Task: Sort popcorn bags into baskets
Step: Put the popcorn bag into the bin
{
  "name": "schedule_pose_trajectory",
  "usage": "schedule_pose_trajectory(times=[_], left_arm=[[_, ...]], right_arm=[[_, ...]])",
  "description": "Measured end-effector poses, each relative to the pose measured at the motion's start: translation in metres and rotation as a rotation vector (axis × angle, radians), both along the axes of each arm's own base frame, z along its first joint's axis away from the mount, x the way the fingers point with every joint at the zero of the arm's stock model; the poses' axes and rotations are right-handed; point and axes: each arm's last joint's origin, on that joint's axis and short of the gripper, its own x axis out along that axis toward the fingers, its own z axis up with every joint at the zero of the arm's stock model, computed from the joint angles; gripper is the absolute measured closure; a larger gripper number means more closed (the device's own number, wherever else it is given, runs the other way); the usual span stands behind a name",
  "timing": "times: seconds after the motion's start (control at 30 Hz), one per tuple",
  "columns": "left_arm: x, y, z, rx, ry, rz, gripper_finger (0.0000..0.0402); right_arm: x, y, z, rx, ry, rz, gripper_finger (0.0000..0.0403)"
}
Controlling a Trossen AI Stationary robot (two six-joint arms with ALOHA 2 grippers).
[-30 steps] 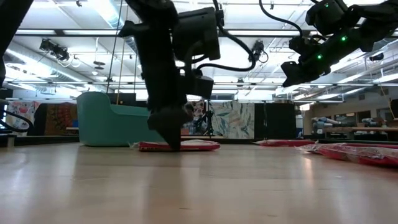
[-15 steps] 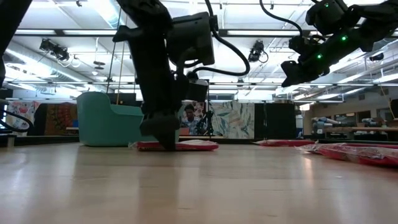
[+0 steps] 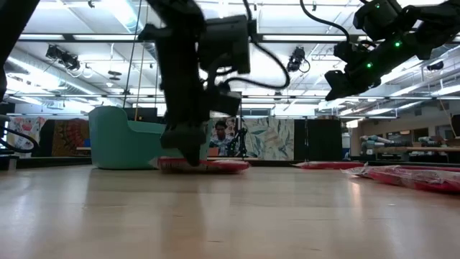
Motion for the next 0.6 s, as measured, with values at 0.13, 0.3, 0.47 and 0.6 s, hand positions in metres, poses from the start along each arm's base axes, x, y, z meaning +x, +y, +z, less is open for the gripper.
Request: schedule_pose_trajectory(times=[0.13, 0.3, 0.47, 0.6], left_arm=[[0.009, 0.005, 0.028, -0.034, -0.012, 0.011, 0.0398], [0.008, 0.017, 0.075, -0.031, -0.069, 0.043, 0.0399], [-0.006, 0.028, 0.116, -0.038, -0.162, 0.097, 0.04], [-0.026, 0.036, 0.142, -0.001, -0.196, 0.164, 0.04]], right_arm=[[0.0, 0.0, 0.0, 0.0, 0.001, 0.0, 0.0393], [0.0, 0.0, -0.001, 0.001, 0.009, 0.001, 0.0393], [0.0, 0.0, -0.001, 0.0, 0.021, 0.001, 0.0393], [0.0, 0.0, -0.001, -0.002, 0.021, -0.001, 0.0393]])
